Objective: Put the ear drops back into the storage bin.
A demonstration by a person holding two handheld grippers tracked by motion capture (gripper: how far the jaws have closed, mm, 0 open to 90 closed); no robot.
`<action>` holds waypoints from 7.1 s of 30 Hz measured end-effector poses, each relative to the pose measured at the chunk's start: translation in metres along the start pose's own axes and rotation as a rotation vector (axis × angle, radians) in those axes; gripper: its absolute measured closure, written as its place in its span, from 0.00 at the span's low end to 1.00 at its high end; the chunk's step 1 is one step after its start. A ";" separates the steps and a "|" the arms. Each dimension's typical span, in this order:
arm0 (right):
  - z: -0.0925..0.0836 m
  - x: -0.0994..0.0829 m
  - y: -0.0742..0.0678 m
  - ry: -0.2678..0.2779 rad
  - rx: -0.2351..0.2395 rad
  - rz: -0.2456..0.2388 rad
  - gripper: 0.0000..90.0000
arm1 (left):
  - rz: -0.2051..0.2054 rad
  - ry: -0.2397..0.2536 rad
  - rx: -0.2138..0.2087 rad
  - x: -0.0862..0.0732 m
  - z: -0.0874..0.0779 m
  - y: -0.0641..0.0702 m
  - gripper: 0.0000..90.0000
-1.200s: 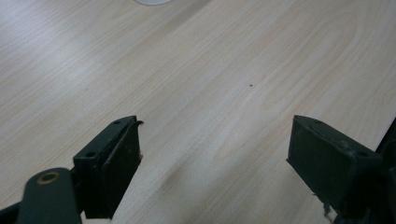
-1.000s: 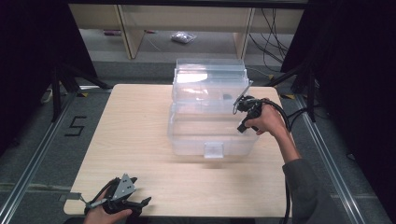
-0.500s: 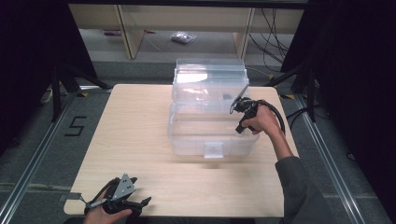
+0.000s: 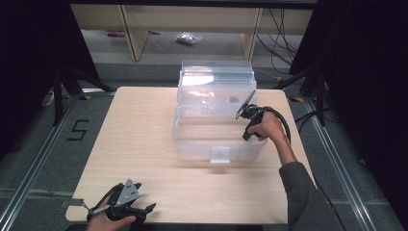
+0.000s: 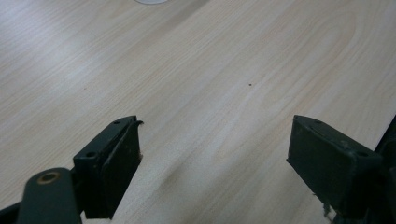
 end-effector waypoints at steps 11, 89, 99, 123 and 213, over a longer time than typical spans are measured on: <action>0.009 -0.001 -0.003 -0.034 0.006 0.031 0.67 | -0.001 0.003 -0.007 0.000 0.000 0.001 0.18; -0.050 -0.011 -0.030 0.247 0.018 0.062 0.26 | 0.003 -0.001 0.003 0.000 0.000 -0.001 0.18; -0.060 -0.024 -0.035 0.308 0.025 0.055 0.26 | 0.008 -0.005 -0.003 0.000 0.001 -0.002 0.18; -0.074 -0.051 -0.049 0.386 0.035 0.064 0.27 | 0.001 0.000 0.006 0.000 0.000 -0.001 0.18; -0.019 -0.129 -0.112 0.622 0.099 0.082 0.24 | 0.000 0.001 0.004 0.000 0.000 0.000 0.18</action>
Point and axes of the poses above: each handheld gripper's, and its own axes: z roughly forward along the jaws, x roughly out of its top, y roughly to its right, the point moved 5 cm from there along z, roughly forward along the jaws, and after that the axes turned 5 degrees about -x, right-handed, at the moved point
